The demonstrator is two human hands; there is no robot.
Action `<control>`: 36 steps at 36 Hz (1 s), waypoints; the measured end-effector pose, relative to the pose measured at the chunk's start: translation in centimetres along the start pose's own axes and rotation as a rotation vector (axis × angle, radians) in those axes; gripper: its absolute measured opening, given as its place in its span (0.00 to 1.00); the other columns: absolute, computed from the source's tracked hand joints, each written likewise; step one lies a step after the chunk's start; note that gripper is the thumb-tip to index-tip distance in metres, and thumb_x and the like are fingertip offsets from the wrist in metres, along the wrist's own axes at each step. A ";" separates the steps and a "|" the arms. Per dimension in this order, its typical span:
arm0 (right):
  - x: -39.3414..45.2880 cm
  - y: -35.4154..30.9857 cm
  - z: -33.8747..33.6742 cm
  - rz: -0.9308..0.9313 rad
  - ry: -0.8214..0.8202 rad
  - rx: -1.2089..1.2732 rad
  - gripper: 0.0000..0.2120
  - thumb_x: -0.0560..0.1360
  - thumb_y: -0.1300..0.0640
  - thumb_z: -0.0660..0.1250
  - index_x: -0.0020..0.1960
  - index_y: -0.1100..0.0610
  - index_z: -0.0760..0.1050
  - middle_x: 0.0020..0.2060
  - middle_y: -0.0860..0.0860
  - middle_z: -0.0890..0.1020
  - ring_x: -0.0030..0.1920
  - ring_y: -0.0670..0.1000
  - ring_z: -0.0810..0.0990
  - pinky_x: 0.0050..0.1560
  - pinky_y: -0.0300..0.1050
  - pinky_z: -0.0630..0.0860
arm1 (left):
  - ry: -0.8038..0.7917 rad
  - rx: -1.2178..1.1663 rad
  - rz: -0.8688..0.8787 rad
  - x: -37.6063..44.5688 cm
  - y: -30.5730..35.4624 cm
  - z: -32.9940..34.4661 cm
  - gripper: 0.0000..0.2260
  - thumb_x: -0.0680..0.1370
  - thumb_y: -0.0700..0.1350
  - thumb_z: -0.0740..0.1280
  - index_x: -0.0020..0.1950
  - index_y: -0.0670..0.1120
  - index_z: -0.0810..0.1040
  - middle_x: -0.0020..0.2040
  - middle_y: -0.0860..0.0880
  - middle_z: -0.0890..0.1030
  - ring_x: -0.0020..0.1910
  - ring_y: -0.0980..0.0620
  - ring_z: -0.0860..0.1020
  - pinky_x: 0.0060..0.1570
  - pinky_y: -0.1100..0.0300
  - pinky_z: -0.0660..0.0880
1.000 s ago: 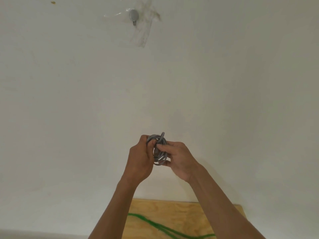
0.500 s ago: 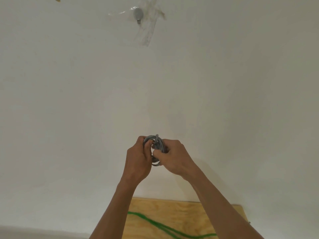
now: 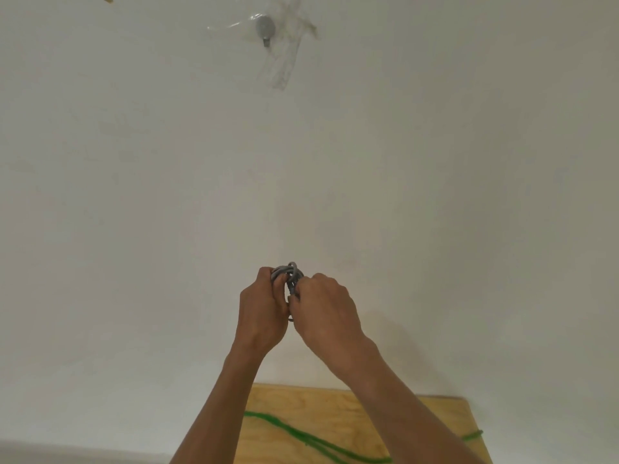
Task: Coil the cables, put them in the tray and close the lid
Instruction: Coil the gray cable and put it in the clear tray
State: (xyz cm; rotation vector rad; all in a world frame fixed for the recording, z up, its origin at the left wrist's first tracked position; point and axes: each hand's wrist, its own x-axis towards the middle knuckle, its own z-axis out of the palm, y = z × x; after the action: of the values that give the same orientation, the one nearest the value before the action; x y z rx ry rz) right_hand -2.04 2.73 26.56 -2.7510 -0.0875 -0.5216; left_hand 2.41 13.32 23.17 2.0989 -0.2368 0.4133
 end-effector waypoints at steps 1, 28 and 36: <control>0.0 -0.1 0.1 -0.014 -0.019 -0.041 0.08 0.81 0.60 0.60 0.57 0.58 0.75 0.47 0.54 0.76 0.47 0.56 0.78 0.41 0.45 0.66 | -0.003 0.001 -0.005 0.0 0.0 0.0 0.09 0.85 0.46 0.56 0.52 0.44 0.73 0.39 0.53 0.79 0.34 0.57 0.77 0.32 0.72 0.70; -1.4 0.4 2.6 0.021 0.148 0.166 0.06 0.81 0.55 0.60 0.50 0.58 0.72 0.40 0.53 0.78 0.36 0.55 0.77 0.35 0.44 0.69 | 0.124 -0.134 -0.065 -0.4 0.0 0.9 0.06 0.84 0.45 0.58 0.53 0.48 0.75 0.41 0.60 0.78 0.39 0.69 0.78 0.36 0.76 0.69; -1.4 0.8 2.1 -0.003 -0.001 0.104 0.09 0.80 0.65 0.59 0.58 0.58 0.73 0.51 0.54 0.79 0.45 0.54 0.74 0.42 0.41 0.63 | 0.172 -0.109 -0.117 -0.1 -1.6 0.6 0.08 0.83 0.45 0.59 0.52 0.45 0.77 0.39 0.58 0.81 0.40 0.59 0.80 0.39 0.69 0.74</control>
State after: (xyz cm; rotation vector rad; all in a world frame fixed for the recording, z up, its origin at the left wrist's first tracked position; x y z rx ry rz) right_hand -2.50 2.69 23.94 -2.6498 -0.1154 -0.5016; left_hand 3.00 13.70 21.61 1.9464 -0.0342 0.4967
